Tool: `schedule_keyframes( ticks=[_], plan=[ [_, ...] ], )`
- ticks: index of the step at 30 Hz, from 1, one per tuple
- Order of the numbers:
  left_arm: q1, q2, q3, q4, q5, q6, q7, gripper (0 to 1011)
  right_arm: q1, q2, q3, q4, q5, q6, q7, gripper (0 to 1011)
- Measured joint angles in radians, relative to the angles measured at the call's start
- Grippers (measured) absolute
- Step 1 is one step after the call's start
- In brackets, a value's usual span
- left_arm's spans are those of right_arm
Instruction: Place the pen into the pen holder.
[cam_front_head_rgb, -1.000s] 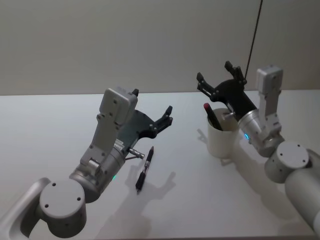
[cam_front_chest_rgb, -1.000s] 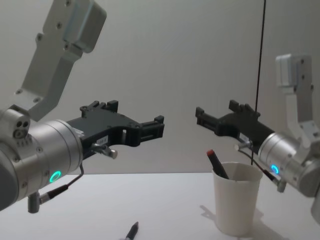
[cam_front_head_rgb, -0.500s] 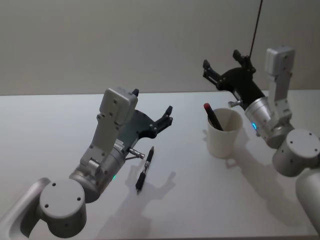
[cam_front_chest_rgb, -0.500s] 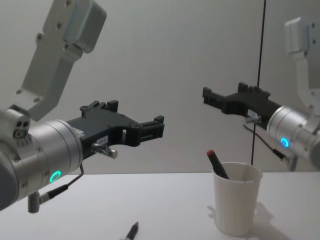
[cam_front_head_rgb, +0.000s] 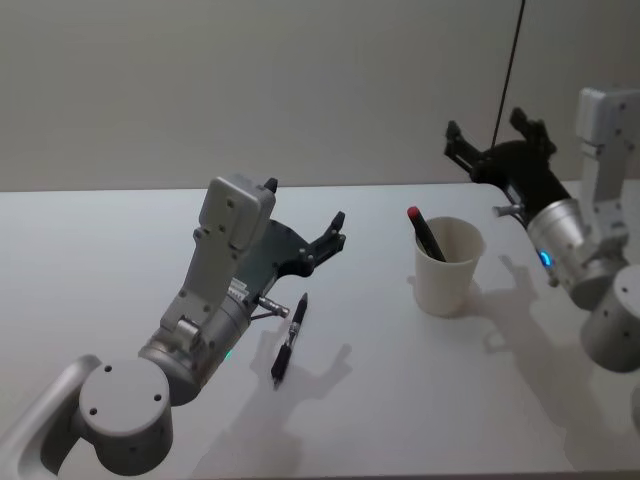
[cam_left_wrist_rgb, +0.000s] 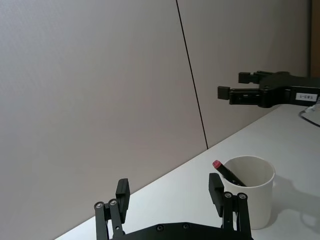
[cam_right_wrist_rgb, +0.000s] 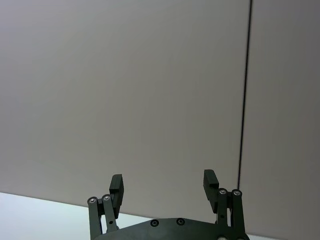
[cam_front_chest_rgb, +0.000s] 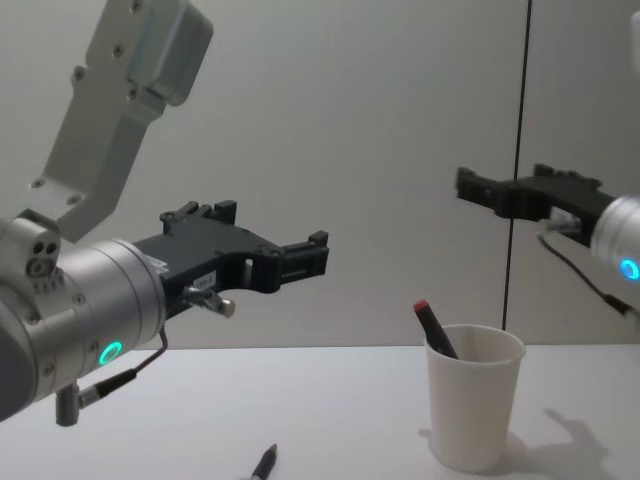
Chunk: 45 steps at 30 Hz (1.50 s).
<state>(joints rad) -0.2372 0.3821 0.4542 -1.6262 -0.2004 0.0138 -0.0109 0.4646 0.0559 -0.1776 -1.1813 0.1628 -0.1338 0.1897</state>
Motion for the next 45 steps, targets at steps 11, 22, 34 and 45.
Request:
schedule_keyframes(
  ticks=[11, 22, 34, 45],
  plan=[
    [0.000, 0.000, 0.000, 0.000, 0.000, 0.000, 0.000, 1008, -0.108, 0.043, 0.032, -0.136, 0.041, 0.090, -0.067, 1001],
    [0.000, 0.000, 0.000, 0.000, 0.000, 0.000, 0.000, 1008, -0.190, 0.088, 0.070, -0.219, 0.065, 0.152, -0.123, 1002],
    [0.000, 0.000, 0.000, 0.000, 0.000, 0.000, 0.000, 1008, -0.232, 0.115, 0.096, -0.252, 0.069, 0.196, -0.159, 1001],
    [0.000, 0.000, 0.000, 0.000, 0.000, 0.000, 0.000, 1008, -0.249, 0.124, 0.106, -0.261, 0.068, 0.213, -0.172, 1001]
  ],
)
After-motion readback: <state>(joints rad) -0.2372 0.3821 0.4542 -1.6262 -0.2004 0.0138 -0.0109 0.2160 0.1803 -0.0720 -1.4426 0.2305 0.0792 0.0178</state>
